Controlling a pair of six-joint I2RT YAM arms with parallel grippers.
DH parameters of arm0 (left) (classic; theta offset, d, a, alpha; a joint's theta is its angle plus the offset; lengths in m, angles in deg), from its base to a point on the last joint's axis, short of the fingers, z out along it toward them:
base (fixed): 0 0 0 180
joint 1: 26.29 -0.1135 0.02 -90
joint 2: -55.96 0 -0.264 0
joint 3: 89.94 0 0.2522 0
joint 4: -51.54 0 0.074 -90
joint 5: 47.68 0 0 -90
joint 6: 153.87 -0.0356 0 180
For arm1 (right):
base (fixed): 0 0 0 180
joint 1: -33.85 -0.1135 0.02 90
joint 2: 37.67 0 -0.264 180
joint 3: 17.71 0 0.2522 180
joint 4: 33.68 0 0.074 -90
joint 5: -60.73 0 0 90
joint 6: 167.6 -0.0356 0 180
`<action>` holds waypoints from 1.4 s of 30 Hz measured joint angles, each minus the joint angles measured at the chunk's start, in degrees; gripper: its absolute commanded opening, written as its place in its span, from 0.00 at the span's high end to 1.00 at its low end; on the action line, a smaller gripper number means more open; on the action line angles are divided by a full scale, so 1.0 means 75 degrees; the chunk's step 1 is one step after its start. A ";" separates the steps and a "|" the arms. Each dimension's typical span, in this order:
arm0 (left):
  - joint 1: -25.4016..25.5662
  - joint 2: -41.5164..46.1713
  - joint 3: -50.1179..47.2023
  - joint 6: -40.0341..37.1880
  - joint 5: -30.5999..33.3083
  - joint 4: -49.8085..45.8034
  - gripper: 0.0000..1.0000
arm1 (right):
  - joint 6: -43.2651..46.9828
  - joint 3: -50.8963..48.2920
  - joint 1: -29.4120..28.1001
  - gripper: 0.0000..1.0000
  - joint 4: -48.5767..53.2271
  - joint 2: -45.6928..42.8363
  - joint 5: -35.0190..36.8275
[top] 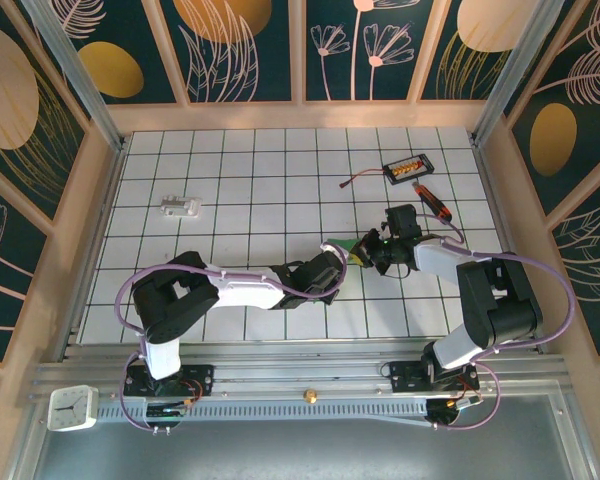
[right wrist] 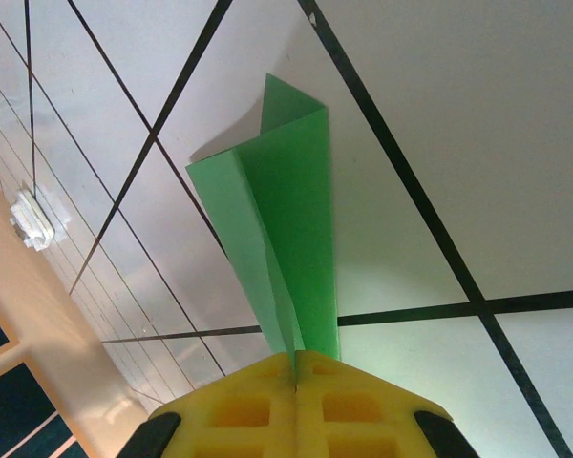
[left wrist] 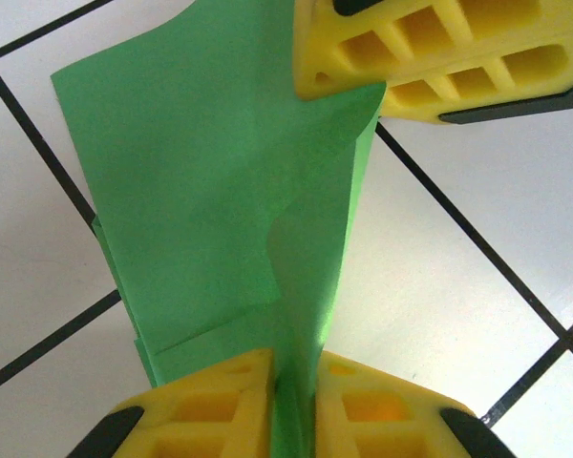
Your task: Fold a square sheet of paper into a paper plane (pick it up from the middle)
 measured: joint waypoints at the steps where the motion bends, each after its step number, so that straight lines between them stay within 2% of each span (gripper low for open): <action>1: 0.0000 0.0000 0.0000 0.0020 -0.0023 0.0000 0.84 | 0.0012 0.0000 0.0000 1.00 0.0000 0.0000 0.0000; 16: 0.0000 -0.0466 0.0254 0.0428 -0.0577 0.0090 0.82 | 0.0227 0.0000 0.0157 0.99 0.0099 0.0064 -0.0026; 24: 0.0000 -0.0469 0.0286 0.0641 -0.0589 0.0093 0.88 | 0.0300 0.0000 0.0216 0.96 0.0117 0.0125 -0.0029; 34: -0.0047 -0.0446 -0.0026 0.1346 -0.1046 0.0737 0.98 | 0.0944 0.0335 0.0326 0.74 0.0423 0.0143 0.0038; 42: -0.0565 -0.0131 -0.1189 0.2451 -0.2037 0.2206 1.00 | 0.1673 0.0393 0.0597 0.69 0.0746 0.0047 0.0029</action>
